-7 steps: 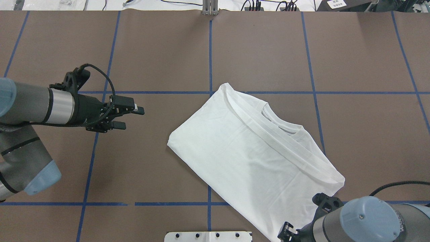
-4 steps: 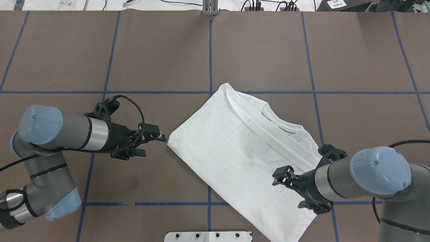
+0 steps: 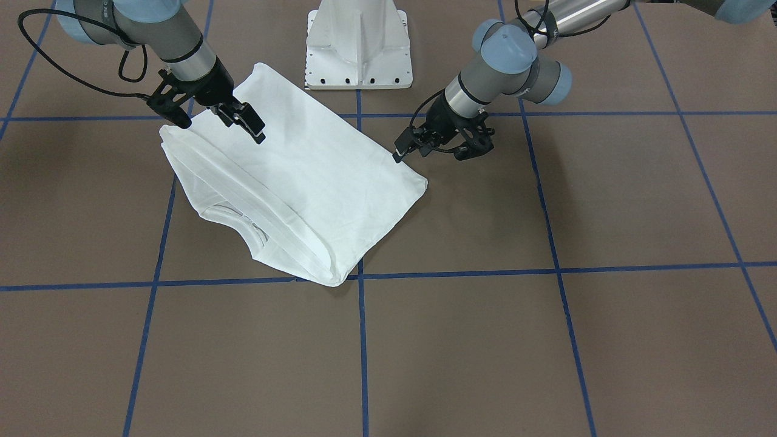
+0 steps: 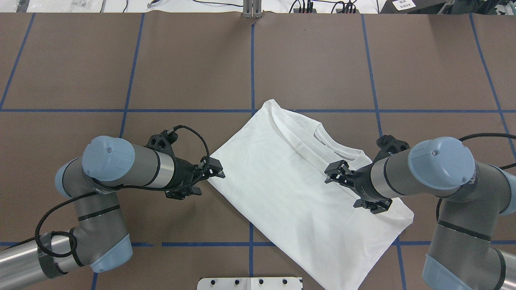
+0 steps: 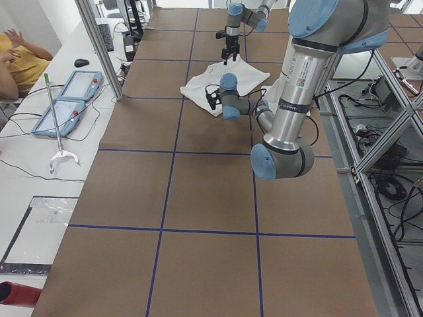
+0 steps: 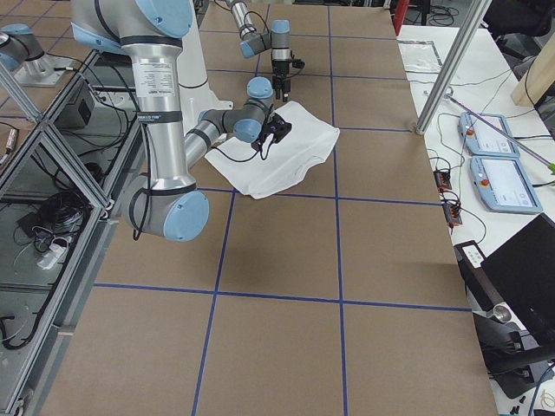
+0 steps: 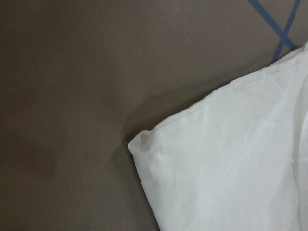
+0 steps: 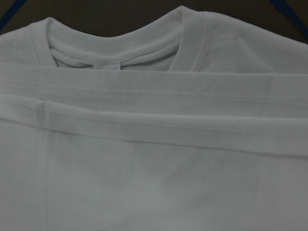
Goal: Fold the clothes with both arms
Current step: 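Grasp the shirt corner with the left gripper while the right gripper holds the collar side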
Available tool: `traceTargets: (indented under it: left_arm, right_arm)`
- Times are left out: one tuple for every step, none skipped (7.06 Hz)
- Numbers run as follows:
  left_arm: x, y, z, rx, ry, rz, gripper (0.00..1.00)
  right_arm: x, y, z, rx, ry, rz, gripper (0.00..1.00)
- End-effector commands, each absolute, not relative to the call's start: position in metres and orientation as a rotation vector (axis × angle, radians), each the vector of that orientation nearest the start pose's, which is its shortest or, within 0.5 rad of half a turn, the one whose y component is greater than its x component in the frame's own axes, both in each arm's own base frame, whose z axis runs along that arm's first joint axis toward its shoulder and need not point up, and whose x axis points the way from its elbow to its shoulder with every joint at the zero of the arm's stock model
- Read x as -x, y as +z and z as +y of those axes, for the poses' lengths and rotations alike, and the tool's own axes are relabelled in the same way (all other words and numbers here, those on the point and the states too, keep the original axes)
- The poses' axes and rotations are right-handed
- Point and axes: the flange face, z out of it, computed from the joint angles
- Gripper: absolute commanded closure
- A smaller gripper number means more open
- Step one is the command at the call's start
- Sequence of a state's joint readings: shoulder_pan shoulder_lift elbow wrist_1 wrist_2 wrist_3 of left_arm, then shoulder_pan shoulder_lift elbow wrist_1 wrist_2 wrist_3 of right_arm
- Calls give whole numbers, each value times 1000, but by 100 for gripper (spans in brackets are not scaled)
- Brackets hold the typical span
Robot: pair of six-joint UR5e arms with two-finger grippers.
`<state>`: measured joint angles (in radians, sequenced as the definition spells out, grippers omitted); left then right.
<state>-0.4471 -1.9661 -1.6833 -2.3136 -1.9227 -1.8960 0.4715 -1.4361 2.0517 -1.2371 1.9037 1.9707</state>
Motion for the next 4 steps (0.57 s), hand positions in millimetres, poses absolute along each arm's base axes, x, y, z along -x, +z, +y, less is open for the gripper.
traceTargets:
  left_arm:
    - [-529, 309, -364, 218, -449, 1238, 32]
    - [-528, 308, -367, 194, -465, 1243, 38]
    - [-530, 313, -370, 180, -480, 1235, 47]
    - [-529, 315, -372, 174, -486, 1231, 54]
  right_arm:
    - [414, 335, -323, 279, 639, -959, 0]
    - [414, 337, -323, 279, 640, -956, 0]
    - [415, 338, -323, 280, 641, -953, 0]
    - [415, 338, -323, 280, 641, -953, 0]
